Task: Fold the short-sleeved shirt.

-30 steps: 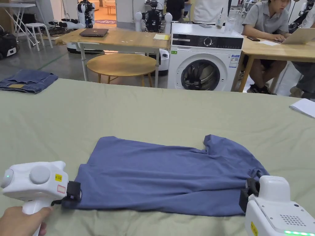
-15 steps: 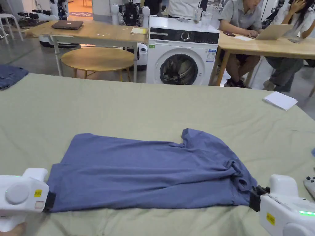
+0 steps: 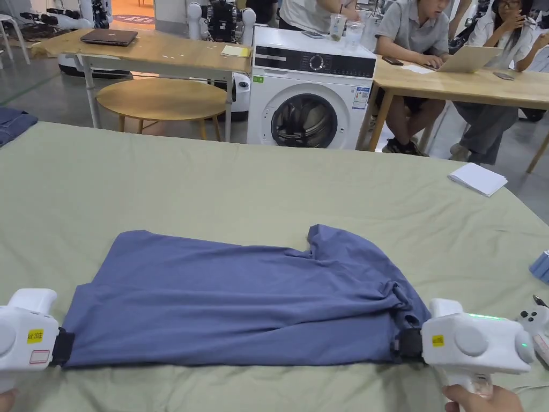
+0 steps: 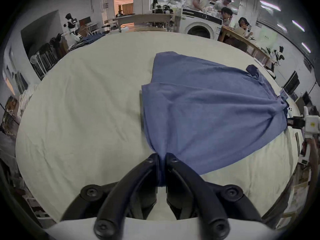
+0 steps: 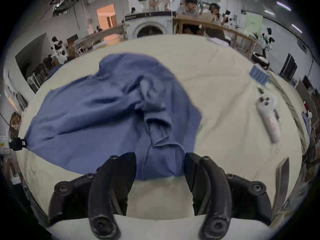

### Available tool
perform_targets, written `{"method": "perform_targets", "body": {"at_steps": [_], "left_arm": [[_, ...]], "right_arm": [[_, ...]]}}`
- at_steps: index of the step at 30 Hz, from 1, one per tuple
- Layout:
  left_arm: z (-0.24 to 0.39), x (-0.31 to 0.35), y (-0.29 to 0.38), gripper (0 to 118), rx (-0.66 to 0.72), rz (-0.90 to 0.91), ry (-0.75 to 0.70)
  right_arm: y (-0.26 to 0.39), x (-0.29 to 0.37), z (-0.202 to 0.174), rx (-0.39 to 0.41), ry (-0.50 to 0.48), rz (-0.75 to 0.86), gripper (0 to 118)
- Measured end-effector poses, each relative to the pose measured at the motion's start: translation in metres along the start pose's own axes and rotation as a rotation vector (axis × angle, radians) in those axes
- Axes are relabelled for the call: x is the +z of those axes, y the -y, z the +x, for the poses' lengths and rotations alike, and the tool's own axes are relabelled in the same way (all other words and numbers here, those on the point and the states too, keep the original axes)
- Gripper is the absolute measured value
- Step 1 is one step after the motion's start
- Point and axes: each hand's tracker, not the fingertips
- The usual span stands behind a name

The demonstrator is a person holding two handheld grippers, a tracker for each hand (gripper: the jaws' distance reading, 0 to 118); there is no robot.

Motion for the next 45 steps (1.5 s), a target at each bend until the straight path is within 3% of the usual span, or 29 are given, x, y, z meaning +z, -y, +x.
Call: {"method": "perform_targets", "body": {"at_steps": [2,3,4,5,7,9,13,20,26,32,38,45], "left_arm": [[0.000,-0.002,0.003,2,0.006,-0.011,0.002],[0.000,-0.002,0.005,2,0.012,-0.013,0.004],[0.000,-0.003,0.004,2,0.016,-0.014,0.004],[0.001,-0.002,0.005,2,0.021,-0.012,0.003],[0.003,-0.002,0.008,2,0.015,-0.015,0.002],[0.004,-0.004,0.007,2,0.007,-0.015,-0.002],[0.000,0.007,0.005,2,0.020,0.019,0.007],[-0.002,0.061,-0.020,2,0.029,0.165,0.062],[-0.015,0.098,-0.017,2,0.027,0.216,0.040],[-0.029,0.105,0.034,2,0.062,0.174,0.065],[-0.027,0.090,0.097,2,0.081,0.089,0.052],[-0.026,0.038,0.127,2,0.091,-0.013,0.034]], "right_arm": [[0.003,-0.011,-0.006,0.027,0.035,-0.013,60],[0.004,-0.003,-0.009,0.042,0.041,0.025,53],[0.005,0.000,-0.012,0.039,0.048,0.026,36],[0.007,0.001,-0.014,0.042,0.040,0.030,6],[0.013,0.002,-0.018,0.079,-0.018,0.038,6],[0.017,0.003,-0.023,0.110,0.041,0.052,6],[0.014,0.025,-0.020,0.062,0.010,0.112,4],[-0.010,0.104,-0.019,0.079,-0.013,0.253,3],[-0.001,0.148,-0.019,0.111,0.005,0.278,3],[0.057,0.153,-0.012,0.100,-0.021,0.225,3],[0.120,0.136,-0.019,0.127,0.053,0.121,3],[0.145,0.088,-0.020,0.136,0.086,0.025,4]]}}
